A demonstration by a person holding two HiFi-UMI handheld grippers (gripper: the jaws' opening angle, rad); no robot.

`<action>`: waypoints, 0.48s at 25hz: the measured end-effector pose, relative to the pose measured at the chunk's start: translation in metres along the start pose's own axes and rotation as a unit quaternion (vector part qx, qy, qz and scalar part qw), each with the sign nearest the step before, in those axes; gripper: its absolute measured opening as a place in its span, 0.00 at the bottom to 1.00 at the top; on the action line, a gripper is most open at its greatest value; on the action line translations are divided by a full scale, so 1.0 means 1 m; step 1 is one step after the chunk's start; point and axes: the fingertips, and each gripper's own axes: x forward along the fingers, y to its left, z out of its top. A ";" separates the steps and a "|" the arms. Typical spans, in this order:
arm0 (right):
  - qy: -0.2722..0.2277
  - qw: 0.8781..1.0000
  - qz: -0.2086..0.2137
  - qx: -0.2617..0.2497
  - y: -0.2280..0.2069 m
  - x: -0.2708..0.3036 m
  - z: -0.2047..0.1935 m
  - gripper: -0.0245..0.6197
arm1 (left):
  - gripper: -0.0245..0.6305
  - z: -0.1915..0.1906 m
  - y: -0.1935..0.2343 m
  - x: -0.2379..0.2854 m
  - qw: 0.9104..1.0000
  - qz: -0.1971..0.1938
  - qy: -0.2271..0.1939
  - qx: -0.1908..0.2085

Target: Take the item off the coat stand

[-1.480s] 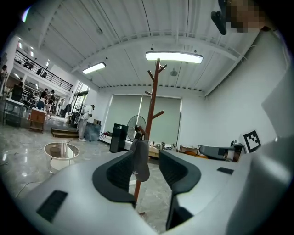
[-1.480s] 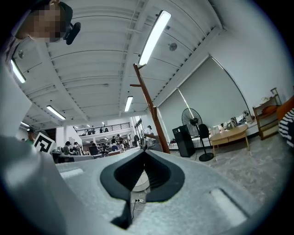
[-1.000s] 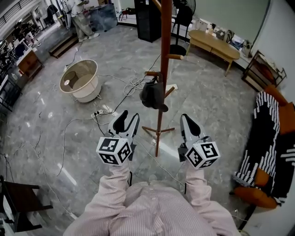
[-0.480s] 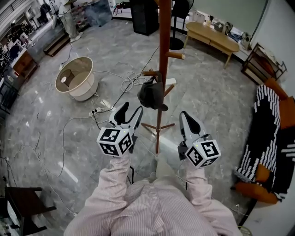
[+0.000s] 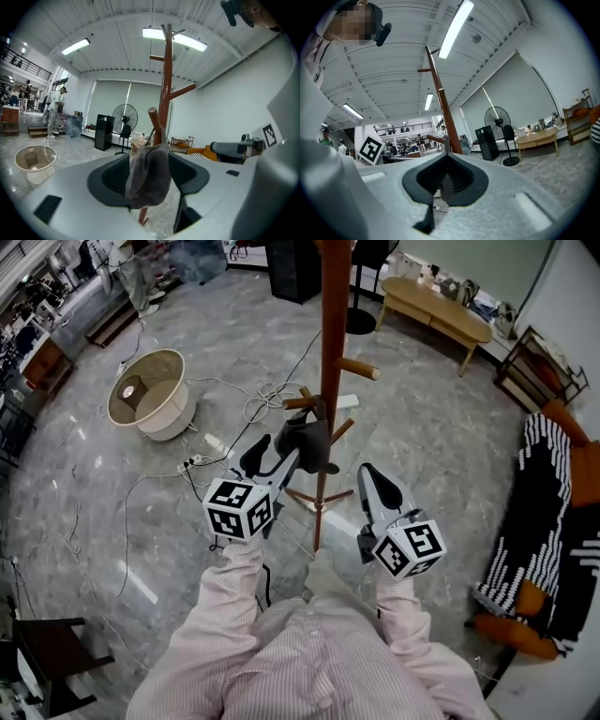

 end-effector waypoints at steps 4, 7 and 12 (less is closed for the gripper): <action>0.002 1.000 0.010 0.002 -0.009 0.014 0.006 0.05 | 0.40 -0.002 0.006 0.018 1.000 -0.002 0.017 0.002; 0.003 1.000 0.021 0.002 -0.016 0.022 0.010 0.05 | 0.40 -0.006 0.007 0.030 0.999 -0.006 0.035 0.003; 0.010 0.999 0.034 0.015 -0.022 0.035 0.008 0.05 | 0.40 -0.010 0.010 0.042 0.999 -0.010 0.048 -0.002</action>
